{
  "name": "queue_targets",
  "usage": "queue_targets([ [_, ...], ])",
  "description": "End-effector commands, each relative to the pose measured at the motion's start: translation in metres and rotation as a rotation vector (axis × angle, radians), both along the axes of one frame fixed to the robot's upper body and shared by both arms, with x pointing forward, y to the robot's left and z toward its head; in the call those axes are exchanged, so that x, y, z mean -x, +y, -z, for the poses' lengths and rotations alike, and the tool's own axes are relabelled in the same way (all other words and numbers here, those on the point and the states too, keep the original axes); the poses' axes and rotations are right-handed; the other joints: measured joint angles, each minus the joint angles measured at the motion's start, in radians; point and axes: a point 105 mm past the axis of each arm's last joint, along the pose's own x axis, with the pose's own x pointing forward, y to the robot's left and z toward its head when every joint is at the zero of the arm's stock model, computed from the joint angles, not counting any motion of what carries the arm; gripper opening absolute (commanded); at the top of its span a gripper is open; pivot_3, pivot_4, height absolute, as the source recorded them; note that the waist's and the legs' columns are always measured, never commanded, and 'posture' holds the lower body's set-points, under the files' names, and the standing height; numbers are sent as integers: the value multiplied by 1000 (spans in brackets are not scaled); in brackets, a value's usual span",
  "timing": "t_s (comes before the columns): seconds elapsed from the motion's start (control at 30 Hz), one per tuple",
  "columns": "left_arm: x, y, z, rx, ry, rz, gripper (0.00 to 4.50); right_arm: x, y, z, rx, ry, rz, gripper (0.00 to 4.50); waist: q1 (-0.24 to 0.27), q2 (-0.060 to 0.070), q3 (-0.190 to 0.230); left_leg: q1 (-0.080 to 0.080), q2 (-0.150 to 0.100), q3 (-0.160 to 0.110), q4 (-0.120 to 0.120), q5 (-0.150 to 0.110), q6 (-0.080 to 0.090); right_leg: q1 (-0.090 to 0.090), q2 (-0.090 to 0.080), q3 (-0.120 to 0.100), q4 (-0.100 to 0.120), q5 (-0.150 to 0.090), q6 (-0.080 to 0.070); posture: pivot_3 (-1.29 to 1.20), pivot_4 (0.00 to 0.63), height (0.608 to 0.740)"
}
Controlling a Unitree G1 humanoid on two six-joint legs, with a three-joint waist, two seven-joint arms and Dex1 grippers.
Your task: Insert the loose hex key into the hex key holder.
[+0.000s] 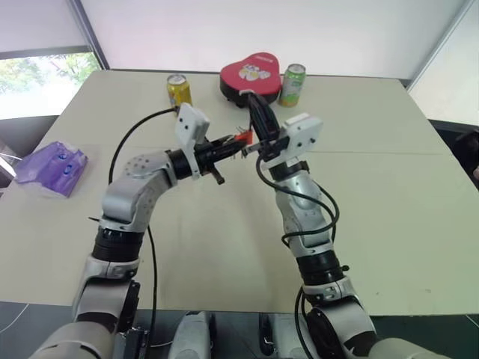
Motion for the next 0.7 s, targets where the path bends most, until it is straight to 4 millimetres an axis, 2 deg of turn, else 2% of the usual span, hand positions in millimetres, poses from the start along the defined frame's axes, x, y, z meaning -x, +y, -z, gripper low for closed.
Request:
queue_targets([
  [0.03,2,2,-27,57,-87,-2,0,6,3,0,23,-21,-16,78,0,0,0,0,0,0,0,0,0,0,0,0,0,0,0,0,150,740],
  [0.17,0,3,-28,61,-92,-12,0,9,4,4,47,-30,-22,78,0,0,0,0,0,0,0,0,0,0,0,0,0,0,0,0,150,740],
  [0.2,0,3,-28,61,-92,-12,0,10,4,4,52,-31,-24,382,0,0,0,0,0,0,0,0,0,0,0,0,0,0,0,0,150,740],
  [0.27,0,4,-28,59,-93,-12,0,12,6,6,66,-34,-32,1051,0,0,0,0,0,0,0,0,0,0,0,0,0,0,0,0,150,740],
  [0.3,0,4,-28,58,-94,-11,0,12,6,7,72,-34,-34,1532,0,0,0,0,0,0,0,0,0,0,0,0,0,0,0,0,150,740],
  [0.47,0,3,-27,49,-97,-5,0,12,1,13,92,-19,-15,4309,0,0,0,0,0,0,0,0,0,0,0,0,0,0,0,0,150,740],
  [0.6,1,3,-25,40,-97,-4,0,12,-17,19,107,-4,25,4423,2,0,0,-1,0,0,0,0,0,0,0,0,-1,0,0,0,150,740],
  [0.67,1,2,-24,40,-88,-2,0,14,-32,23,117,12,59,4423,3,0,0,-1,0,0,0,0,0,0,0,0,-1,0,0,0,150,740],
  [0.7,2,0,-20,44,-69,7,0,15,-46,28,133,30,92,4423,3,0,0,-1,0,0,0,0,0,0,0,0,-1,0,0,0,150,740],
])
